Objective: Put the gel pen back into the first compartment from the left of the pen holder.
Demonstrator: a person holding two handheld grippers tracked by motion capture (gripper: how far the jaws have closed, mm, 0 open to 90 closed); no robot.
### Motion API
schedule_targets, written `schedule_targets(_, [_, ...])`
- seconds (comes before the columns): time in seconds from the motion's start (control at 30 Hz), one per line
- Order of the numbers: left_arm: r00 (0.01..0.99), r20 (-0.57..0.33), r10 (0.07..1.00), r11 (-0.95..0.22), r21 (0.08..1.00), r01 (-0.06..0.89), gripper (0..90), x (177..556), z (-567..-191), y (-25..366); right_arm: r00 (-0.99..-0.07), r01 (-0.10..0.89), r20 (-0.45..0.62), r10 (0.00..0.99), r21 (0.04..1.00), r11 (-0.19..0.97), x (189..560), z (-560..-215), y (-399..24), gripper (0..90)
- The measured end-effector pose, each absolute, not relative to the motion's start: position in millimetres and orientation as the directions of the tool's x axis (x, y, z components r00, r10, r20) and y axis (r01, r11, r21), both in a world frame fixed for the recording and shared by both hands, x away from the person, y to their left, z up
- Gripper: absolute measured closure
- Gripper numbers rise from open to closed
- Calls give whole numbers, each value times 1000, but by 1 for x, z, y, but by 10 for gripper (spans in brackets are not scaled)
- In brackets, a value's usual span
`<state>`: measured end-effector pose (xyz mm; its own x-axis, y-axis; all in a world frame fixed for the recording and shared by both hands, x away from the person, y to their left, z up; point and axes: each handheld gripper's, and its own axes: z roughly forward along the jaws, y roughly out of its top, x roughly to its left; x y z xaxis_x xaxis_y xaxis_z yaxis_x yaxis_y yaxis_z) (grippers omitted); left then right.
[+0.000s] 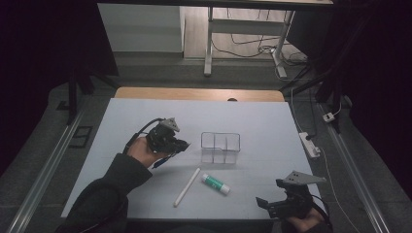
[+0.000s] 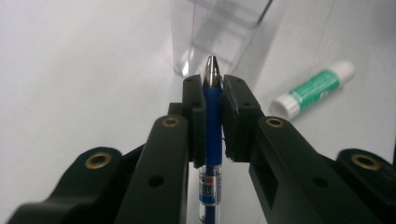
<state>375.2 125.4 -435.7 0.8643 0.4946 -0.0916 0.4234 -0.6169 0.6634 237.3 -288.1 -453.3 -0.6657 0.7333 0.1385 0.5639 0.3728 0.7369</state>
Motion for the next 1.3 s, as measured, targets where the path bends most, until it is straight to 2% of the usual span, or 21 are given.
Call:
schedule_targets(0.43, [854,-96,511,-485,789,378,804,382,-399,114,-662,567,139,737,735,371,238,-453,-289,0])
schedule_targets(0.97, [871,-119,477,-364,875,319,803,399,-383,82,-662,571,154,733,737,361,238,-453,-290,0])
schedule_targets(1.3, [874,-129,469,-318,898,303,803,407,-378,63,-664,571,158,730,738,359,238,-454,-291,0])
